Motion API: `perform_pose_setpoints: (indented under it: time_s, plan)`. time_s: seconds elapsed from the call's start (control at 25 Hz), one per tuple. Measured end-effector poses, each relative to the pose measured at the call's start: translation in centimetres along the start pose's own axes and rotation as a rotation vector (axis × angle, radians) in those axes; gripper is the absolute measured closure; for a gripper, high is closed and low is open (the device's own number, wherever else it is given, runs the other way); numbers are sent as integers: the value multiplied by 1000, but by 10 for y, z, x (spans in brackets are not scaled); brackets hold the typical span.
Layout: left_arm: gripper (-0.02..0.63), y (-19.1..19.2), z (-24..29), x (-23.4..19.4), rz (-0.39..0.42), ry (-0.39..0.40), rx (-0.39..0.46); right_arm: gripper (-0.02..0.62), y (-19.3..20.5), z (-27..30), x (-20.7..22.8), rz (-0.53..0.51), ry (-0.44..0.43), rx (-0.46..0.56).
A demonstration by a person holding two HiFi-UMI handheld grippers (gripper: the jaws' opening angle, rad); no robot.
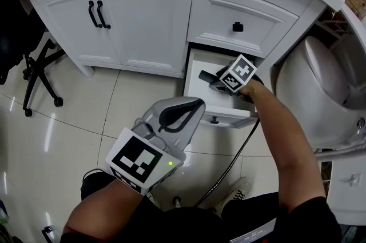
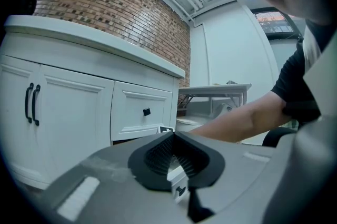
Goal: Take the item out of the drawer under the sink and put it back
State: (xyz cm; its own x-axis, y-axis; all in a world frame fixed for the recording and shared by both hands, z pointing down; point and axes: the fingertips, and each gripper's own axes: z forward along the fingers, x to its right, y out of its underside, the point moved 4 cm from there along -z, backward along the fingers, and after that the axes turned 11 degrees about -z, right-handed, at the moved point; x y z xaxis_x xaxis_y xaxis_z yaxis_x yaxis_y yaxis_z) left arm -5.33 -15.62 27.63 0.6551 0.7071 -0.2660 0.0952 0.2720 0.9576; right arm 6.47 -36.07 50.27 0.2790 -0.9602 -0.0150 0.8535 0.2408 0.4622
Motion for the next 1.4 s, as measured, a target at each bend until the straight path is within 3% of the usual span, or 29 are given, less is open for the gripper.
perform_pose_setpoints:
  time_s: [0.16,0.4,0.64,1.04,1.4]
  plan:
    - [600,0,0,-1,-9,-7,-2,373,0,-1,-1,20,10,-23]
    - [601,0,-2,0,-8,-4,-7,426,-1,-2,-7,3,13,-48]
    - [600,-4,-4,3,31,-10,3,430,-6,-12,-7,-44,113,-61]
    - [601,-6,-12,-1,28,-24,-3,430,-33,-94,-16,10,278,186]
    - [600,-2,-13,-1,18,-19,-6,430,-49,-190,-80,46,333,434]
